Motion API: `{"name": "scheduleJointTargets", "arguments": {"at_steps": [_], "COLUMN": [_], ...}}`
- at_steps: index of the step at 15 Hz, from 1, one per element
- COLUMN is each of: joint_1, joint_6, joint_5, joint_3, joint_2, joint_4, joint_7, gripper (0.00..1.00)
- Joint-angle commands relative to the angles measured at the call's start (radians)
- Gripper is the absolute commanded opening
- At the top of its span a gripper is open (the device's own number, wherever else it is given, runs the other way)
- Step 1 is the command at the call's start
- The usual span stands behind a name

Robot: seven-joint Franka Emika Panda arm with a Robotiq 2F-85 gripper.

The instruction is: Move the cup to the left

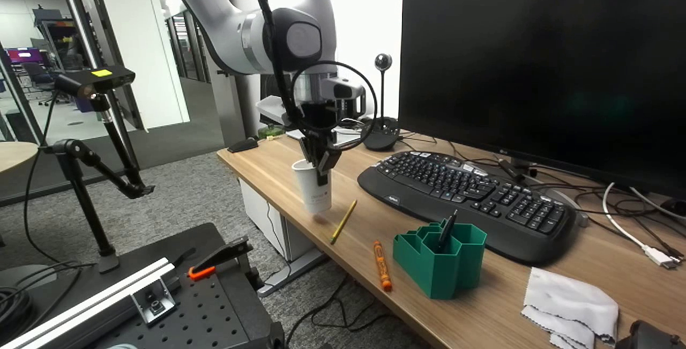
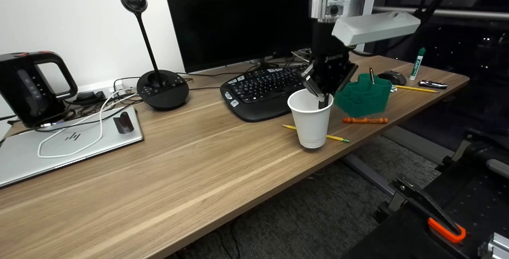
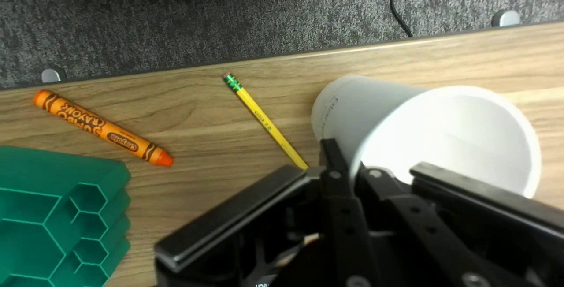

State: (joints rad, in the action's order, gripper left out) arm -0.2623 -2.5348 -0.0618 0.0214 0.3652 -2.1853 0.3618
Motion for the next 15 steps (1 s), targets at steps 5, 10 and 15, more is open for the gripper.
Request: {"name": "scheduleJointTargets", "arguments": {"at_steps": [5, 10, 15], "joint_1": [0.034, 0.036, 0.026], "joint_6": [0.042, 0.046, 0.086], "joint_5": [-0.031, -0.035, -0.047], "joint_3": [0.026, 0.027, 0.019], "joint_2": [0.085, 0.109, 0.082], "joint_4": [0.091, 0.124, 0.119], "joint_7": [-0.164, -0.213, -0.206], "gripper": [0.01, 0.27, 0.56]}}
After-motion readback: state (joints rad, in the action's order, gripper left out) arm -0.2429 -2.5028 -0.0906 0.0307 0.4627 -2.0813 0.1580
